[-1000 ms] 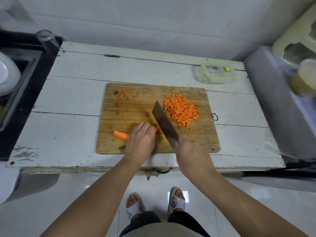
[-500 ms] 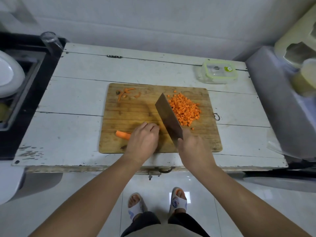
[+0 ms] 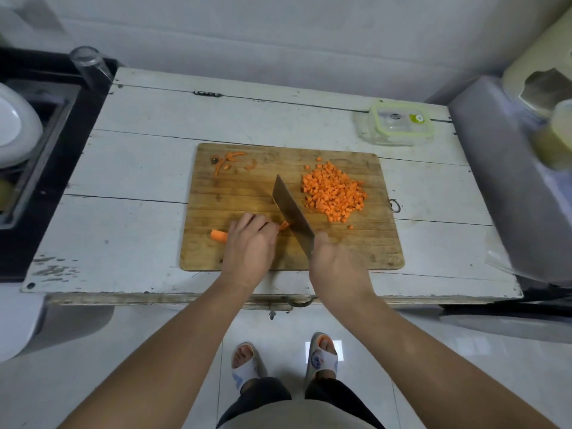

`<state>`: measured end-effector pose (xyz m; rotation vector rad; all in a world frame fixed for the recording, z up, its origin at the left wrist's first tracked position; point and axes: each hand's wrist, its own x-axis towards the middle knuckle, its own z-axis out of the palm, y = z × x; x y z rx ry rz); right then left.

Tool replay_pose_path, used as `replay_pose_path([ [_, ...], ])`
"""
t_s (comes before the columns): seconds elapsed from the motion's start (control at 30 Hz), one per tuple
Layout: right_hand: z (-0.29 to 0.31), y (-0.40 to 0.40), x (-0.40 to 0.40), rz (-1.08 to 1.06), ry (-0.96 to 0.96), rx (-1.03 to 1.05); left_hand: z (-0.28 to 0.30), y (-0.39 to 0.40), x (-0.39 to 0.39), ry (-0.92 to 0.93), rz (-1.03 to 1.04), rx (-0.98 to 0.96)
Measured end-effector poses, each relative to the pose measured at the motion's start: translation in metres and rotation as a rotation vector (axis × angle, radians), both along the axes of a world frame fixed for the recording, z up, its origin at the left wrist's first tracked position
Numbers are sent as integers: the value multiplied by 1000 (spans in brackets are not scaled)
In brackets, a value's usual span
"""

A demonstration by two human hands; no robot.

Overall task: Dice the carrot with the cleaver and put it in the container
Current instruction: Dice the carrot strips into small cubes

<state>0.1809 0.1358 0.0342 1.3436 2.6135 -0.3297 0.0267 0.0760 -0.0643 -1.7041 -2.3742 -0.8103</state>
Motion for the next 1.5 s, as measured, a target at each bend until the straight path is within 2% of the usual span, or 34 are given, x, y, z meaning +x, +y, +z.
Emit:
replay_pose_path([
  [0.23, 13, 7, 8, -33, 147, -9, 0, -3, 2, 0, -3, 46],
  [0.33, 19, -5, 25, 21, 91, 28, -1, -3, 2, 1, -1, 54],
  [0.53, 16, -23, 20, 34, -108, -27, 0, -1, 1, -10, 3, 18],
  [0.7, 7, 0, -3, -1, 34, -20, -3, -2, 0, -25, -3, 26],
  [0.87, 20, 0, 20, 12, 120, 25, -4, -2, -3, -133, -22, 56],
  [1.13, 14, -23, 19, 12, -76, -49, -3, -1, -2, -132, -16, 50],
  [1.33, 11, 7, -13, 14, 57, -15, -5, 0, -3, -157, -10, 54],
  [1.5, 24, -5, 15, 4, 152, 16, 1, -3, -2, -192, -2, 80],
])
